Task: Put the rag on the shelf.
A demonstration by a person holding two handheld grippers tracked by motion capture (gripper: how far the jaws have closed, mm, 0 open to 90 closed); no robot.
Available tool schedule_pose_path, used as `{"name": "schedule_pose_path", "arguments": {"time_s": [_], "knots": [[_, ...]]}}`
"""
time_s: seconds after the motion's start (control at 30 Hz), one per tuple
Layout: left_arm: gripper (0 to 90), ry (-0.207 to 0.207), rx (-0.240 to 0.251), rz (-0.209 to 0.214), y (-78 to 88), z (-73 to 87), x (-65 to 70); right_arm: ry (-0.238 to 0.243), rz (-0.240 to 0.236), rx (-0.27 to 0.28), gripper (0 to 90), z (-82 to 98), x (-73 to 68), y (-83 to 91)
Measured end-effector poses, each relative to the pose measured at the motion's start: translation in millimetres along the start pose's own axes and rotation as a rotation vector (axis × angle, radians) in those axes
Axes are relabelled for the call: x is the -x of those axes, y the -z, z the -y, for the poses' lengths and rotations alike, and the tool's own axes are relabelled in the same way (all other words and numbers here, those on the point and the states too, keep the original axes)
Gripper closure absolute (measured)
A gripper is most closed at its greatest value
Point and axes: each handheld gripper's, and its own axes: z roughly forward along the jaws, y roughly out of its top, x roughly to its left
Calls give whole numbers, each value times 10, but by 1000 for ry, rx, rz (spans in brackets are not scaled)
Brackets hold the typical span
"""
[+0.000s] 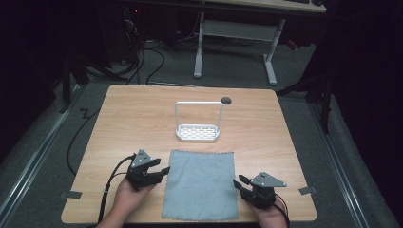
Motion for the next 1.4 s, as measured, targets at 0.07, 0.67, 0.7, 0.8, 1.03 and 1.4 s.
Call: {"name": "schedule_pose_path", "arguments": {"time_s": [0.07, 0.67, 0.7, 0.8, 1.03, 1.4], "knots": [[472, 19, -4, -9, -100, -61, -29, 6, -5, 7, 656, -16, 1, -25], [523, 12, -84, -68, -642, -198, -164, -4, -14, -8, 597, -44, 0, -178], [552, 10, -82, -60, -657, -205, -158, -1, -5, -13, 594, -47, -7, -187], [621, -25, -88, -63, -669, -207, -121, -11, 12, -20, 591, -92, -17, -224], [883, -55, -94, -19, -671, -195, -95, -49, 80, -55, 520, -423, 138, -532], [890, -33, -90, 3, -657, -185, -133, -99, 131, -165, 676, -557, 403, -960]]}}
